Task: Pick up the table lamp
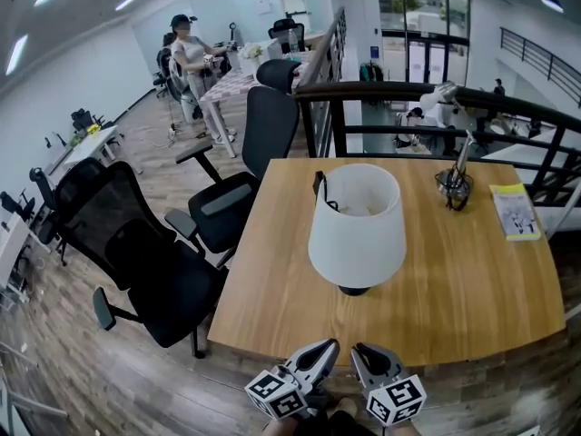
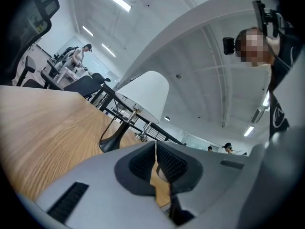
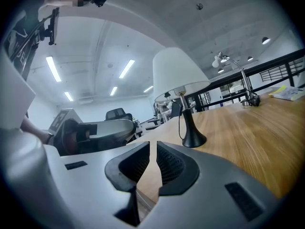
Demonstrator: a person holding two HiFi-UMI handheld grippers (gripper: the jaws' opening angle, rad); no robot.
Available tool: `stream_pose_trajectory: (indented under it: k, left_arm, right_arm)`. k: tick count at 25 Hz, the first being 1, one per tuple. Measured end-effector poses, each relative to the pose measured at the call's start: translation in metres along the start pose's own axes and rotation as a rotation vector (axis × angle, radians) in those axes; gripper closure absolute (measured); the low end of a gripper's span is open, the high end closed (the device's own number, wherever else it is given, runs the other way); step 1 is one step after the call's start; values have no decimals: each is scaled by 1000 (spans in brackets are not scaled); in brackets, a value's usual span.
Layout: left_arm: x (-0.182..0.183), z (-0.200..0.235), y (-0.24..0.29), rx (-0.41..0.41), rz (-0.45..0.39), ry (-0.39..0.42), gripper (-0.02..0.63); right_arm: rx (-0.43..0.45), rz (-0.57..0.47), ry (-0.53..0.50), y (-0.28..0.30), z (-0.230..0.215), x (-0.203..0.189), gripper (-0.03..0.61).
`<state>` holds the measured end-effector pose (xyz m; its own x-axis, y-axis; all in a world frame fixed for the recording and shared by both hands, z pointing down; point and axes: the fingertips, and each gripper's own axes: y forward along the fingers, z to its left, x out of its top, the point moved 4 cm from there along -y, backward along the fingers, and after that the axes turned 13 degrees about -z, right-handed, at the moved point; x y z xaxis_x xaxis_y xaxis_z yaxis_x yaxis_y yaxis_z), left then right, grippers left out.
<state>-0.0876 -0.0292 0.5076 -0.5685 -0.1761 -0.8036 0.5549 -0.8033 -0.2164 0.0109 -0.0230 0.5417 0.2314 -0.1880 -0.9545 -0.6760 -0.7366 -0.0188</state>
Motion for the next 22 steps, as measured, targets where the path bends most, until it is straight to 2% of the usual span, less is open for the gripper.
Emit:
stream_pose_trajectory:
  k: [5,10,16,20,21,22]
  left_arm:
    - [-4,8,11,-27,9,-18,600]
    - [-6,17,26,-43,16,-71,600]
    - [10,32,49,-65,-41,-153,600]
    - [20,36,65,-125,-88,-228,598]
    - [23,37,68,-145,-98,-246,592]
    - [26,38,72,-167,-105,-262,556]
  right_arm:
    - [-6,5,4,7,-7,-4,519]
    - [-18,0,-9,18,-19,0,520]
    - [-33,15,-21,32,-30,3,520]
    - [-61,28,-7,39,-43,-1,519]
    - [-65,31,-5,41,-45,-2,520]
    - [-67,33,-4,44,-47,-2,520]
